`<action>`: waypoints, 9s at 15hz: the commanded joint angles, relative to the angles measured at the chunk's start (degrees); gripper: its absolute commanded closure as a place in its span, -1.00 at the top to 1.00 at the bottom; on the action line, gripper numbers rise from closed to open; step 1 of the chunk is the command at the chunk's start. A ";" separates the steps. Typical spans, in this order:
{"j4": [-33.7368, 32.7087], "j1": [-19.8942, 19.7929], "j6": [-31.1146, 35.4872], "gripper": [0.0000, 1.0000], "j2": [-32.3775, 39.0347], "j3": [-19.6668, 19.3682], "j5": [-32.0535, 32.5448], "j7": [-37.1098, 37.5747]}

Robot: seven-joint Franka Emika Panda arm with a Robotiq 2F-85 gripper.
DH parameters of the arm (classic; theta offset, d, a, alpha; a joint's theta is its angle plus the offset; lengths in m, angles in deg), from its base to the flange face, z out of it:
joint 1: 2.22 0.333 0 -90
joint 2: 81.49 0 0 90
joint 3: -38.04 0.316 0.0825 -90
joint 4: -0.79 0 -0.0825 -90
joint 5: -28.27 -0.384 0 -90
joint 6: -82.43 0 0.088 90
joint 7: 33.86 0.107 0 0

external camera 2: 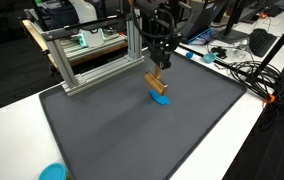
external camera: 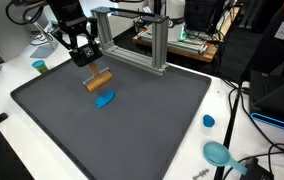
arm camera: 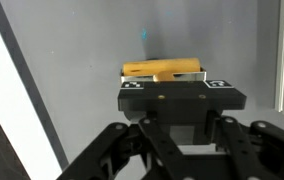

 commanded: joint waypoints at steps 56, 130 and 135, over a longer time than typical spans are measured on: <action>14.78 -5.98 7.38 -0.57 -7.89 3.44 -11.38 -10.31; 13.77 0.20 14.80 -0.57 2.87 -0.12 7.82 10.84; 14.14 0.26 12.62 -0.57 2.98 0.22 9.45 11.15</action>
